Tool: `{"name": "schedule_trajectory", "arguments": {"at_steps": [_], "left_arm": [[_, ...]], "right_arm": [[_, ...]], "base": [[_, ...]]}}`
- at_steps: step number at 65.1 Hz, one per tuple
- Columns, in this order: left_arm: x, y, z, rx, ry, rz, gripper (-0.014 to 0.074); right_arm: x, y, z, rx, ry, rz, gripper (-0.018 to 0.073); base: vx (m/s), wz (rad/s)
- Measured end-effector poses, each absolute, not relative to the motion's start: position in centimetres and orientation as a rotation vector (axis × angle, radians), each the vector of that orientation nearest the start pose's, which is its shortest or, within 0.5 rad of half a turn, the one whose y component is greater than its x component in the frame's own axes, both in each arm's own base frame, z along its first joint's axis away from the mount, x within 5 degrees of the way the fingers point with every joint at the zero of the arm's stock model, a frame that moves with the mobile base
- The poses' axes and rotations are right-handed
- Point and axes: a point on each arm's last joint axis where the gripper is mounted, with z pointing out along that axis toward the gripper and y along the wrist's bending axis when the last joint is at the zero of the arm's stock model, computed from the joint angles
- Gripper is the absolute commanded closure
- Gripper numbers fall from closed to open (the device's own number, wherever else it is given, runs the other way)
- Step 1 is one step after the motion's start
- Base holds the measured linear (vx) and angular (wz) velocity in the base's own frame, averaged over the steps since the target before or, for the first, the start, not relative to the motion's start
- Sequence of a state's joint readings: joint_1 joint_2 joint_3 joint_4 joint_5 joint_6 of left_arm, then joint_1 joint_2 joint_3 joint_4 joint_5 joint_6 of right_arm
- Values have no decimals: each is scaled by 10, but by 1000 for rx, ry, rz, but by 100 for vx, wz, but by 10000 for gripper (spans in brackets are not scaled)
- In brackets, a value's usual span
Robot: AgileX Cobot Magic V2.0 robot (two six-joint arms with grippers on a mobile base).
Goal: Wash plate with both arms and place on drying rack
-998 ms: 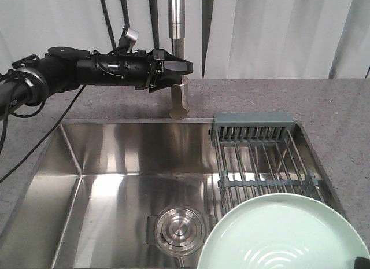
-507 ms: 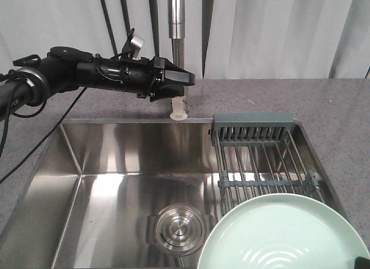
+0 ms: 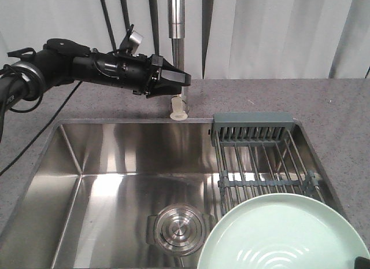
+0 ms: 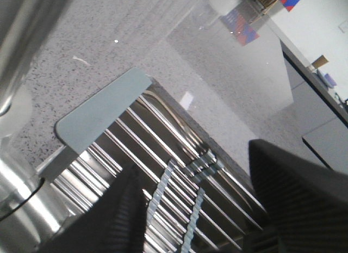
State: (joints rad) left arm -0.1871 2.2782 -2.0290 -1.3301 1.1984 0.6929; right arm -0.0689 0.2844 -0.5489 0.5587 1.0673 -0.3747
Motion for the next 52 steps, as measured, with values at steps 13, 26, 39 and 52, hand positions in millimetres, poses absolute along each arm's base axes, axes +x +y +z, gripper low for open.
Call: {"name": "schedule_trajectory", "arguments": {"at_steps": [13,26,39,52], "left_arm": [[475,-139,287,441,2251,-1383,552],[464,-104,297,391,2537,-931,604],[431,-85,344,332,2574,-652,604],[357,-72,388,383,2544,-542,604]], "right_arm": [[35,40,298,-278,2146,446,564],[35,40,298,-278,2146,446,564],[35,40,298,-278,2146,446,564],[35,40,298,-278,2146,446,564]], "base": [[0,0],[0,0],[0,0],[0,0]]}}
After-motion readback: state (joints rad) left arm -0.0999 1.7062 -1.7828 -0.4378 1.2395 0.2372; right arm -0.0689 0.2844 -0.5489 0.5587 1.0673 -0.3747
